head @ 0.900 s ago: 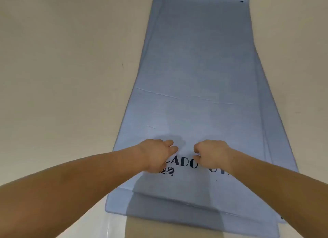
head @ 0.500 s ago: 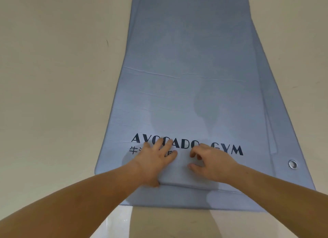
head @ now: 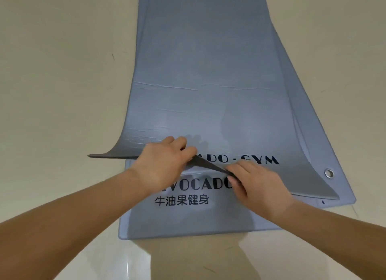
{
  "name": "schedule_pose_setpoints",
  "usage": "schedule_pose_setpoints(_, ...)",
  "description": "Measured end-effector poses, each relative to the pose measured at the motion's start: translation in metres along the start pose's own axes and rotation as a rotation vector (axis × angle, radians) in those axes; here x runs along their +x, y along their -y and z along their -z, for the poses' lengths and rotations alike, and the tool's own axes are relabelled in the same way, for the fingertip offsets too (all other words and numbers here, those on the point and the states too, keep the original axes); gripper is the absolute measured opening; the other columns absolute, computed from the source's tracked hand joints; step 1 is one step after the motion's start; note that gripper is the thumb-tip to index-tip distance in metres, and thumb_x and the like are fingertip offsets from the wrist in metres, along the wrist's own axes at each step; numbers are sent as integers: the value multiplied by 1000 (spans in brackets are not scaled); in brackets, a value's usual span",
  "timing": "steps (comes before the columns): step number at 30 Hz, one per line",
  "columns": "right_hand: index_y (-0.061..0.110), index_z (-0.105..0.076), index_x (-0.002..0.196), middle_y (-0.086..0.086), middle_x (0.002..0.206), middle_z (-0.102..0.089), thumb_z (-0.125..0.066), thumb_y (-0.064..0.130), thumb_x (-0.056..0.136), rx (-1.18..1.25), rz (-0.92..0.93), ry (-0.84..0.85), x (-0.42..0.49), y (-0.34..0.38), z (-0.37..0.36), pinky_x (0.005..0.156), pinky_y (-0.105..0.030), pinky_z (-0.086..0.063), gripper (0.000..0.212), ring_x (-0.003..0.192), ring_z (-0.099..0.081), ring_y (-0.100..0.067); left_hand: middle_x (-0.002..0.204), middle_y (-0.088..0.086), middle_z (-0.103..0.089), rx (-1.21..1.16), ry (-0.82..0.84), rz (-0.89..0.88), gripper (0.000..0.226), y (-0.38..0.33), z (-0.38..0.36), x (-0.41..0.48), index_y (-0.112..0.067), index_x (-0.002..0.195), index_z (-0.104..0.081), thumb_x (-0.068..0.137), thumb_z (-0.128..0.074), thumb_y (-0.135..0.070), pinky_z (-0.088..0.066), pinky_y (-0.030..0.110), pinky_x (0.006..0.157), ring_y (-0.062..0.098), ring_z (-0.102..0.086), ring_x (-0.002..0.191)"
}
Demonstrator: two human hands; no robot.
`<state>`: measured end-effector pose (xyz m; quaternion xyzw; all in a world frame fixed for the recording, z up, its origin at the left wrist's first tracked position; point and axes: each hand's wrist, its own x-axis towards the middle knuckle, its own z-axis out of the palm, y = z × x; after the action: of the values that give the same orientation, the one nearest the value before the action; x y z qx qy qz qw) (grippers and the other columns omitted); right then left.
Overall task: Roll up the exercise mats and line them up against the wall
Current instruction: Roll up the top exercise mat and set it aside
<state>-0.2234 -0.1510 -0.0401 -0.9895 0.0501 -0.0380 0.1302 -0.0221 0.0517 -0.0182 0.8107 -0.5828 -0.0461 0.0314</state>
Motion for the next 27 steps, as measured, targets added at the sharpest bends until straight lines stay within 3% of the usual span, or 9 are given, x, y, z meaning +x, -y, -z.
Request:
schedule_pose_setpoints(3, 28, -62, 121, 7, 99, -63, -41, 33, 100, 59, -23, -85, 11, -8, 21, 52, -30, -50, 31, 80, -60, -17, 94, 0, -55, 4, 17, -9, 41, 3, 11, 13, -31, 121, -55, 89, -73, -14, -17, 27, 45, 19, -43, 65)
schedule_pose_setpoints(6, 35, -54, 115, 7, 92, -60, -41, 29, 98, 57, 41, 4, 14, -8, 34, 52, -34, -52, 23, 74, -61, -22, 103, -1, -54, -34, 141, -12, 53, -3, 21, -3, -35, 130, -41, 91, -63, -7, -33, 33, 53, 20, -45, 72)
schedule_pose_setpoints(11, 41, -56, 112, 17, 90, -65, -55, 20, 101, 191, 22, 485, 24, -2, 89, 71, -29, -46, 24, 77, -56, -10, 100, -7, -59, -166, 214, -48, 37, -27, 45, -39, -37, 119, -38, 97, -57, -13, -39, 33, 60, 21, -49, 70)
schedule_pose_setpoints(15, 46, -61, 104, 15, 86, -69, -63, 28, 102, 408, -152, 866, 39, -10, 147, 75, -22, -50, 18, 73, -59, -5, 101, -13, -67, -532, 578, 41, 16, -39, 93, -14, -43, 119, -52, 108, -48, -31, -49, 30, 80, 12, -57, 81)
schedule_pose_setpoints(18, 42, -58, 97, 12, 86, -68, -66, 32, 100, 343, -263, 686, 42, -23, 147, 74, -28, -49, 13, 79, -63, -12, 105, -12, -64, -514, 720, 96, 13, -33, 109, 30, -43, 120, -52, 109, -50, -35, -47, 29, 82, 8, -60, 91)
schedule_pose_setpoints(21, 28, -59, 97, 5, 95, -61, -68, 32, 97, -137, -105, 141, 35, -21, 131, 70, -37, -46, 11, 87, -58, -24, 99, -13, -61, -417, 649, 167, 10, -19, 105, 76, -39, 115, -51, 110, -48, -31, -45, 33, 83, 14, -59, 93)
schedule_pose_setpoints(23, 13, -67, 111, -12, 115, -63, -77, 42, 86, -341, 37, -44, 23, -8, 112, 83, -49, -49, 39, 106, -57, -37, 101, -10, -59, -365, 618, 222, 12, -13, 103, 98, -36, 118, -51, 110, -46, -28, -45, 36, 87, 18, -57, 97)
schedule_pose_setpoints(24, 8, -64, 128, -21, 136, -56, -79, 53, 79, -383, 53, 14, 19, -1, 103, 99, -58, -44, 68, 126, -51, -44, 105, -8, -57, -336, 595, 251, 14, -12, 102, 105, -33, 122, -52, 111, -45, -26, -44, 36, 87, 19, -55, 99)
schedule_pose_setpoints(27, 7, -7, 165, -25, 171, -2, -73, 76, 72, -471, 18, 337, 14, 6, 79, 123, -67, -7, 134, 157, -1, -48, 125, 1, -55, -192, 430, 316, 26, -20, 98, 109, -23, 135, -50, 109, -48, -27, -44, 37, 87, 24, -53, 107)
